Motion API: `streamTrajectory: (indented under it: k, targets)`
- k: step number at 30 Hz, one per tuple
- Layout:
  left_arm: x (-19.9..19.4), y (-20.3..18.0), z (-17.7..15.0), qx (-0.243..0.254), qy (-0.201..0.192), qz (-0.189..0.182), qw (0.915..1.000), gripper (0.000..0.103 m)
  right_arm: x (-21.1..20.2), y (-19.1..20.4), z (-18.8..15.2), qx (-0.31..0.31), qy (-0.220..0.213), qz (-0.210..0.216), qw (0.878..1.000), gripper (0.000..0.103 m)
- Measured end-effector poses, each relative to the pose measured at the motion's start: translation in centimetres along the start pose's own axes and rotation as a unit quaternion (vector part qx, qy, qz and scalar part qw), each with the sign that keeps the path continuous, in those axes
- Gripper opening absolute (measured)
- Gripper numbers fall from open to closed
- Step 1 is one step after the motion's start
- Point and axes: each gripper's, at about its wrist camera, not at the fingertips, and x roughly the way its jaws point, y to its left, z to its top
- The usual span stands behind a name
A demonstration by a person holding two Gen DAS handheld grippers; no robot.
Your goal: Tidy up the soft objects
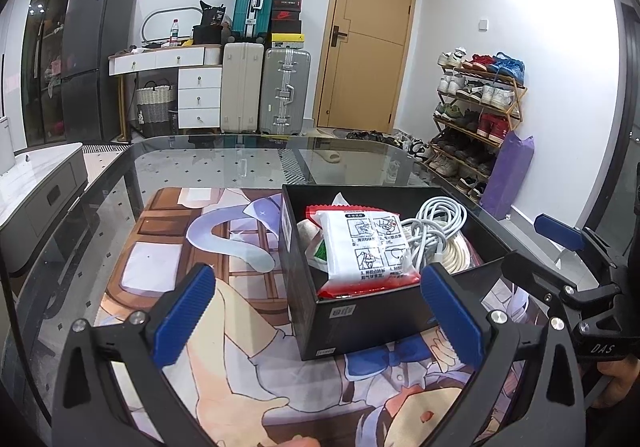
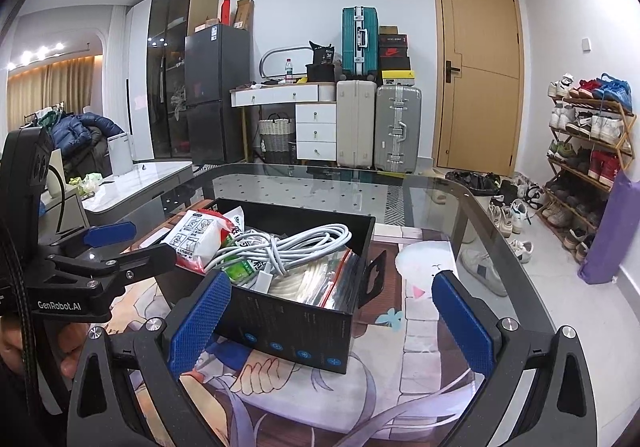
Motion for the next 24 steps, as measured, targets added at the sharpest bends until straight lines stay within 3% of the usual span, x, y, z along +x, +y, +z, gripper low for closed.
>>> streamTrajectory:
  k: [24]
  targets:
    - [0.08,0.07,-0.18,-0.001,0.001,-0.001,1.0000,0.103,0.07,-0.09,-0.04,0.000,0.000,0.000,1.000,0.102]
